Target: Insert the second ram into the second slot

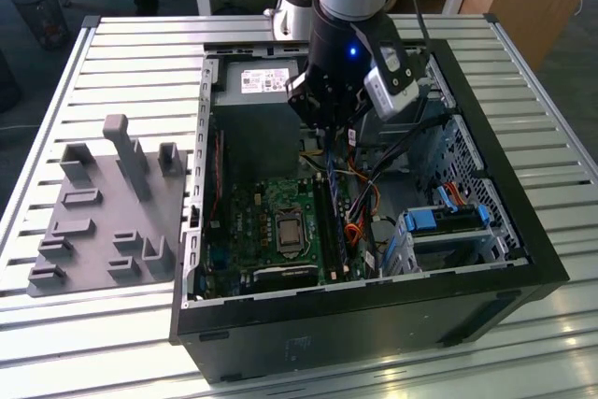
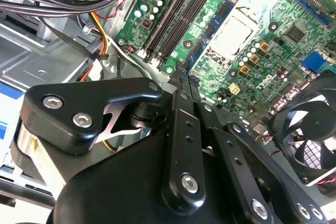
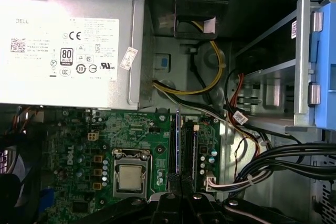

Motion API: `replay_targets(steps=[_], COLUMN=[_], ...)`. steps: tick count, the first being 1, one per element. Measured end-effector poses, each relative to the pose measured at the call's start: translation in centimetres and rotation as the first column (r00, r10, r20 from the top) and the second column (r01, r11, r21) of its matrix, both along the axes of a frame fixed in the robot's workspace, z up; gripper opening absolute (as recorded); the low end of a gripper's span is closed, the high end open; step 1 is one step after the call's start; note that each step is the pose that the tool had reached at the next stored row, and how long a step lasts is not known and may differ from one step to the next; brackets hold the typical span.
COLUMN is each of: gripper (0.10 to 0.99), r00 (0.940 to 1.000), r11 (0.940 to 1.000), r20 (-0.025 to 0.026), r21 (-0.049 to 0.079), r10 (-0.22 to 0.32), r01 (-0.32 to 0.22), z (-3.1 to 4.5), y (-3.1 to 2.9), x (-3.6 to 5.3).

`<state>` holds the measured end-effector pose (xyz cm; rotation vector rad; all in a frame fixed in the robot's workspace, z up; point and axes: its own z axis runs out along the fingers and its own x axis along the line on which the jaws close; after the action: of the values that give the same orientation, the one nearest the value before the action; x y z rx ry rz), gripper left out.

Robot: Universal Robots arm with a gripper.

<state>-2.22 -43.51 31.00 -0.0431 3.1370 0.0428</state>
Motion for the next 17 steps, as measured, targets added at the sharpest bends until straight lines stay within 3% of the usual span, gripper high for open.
replay_targets(steps=[17], gripper=[0.114], r00=[1.0000], r11=[1.0000], r20=[-0.0002], r21=[0.000], r10=[0.000], r01=[0.000], z=[-1.33], y=[-0.28], x=[0.00])
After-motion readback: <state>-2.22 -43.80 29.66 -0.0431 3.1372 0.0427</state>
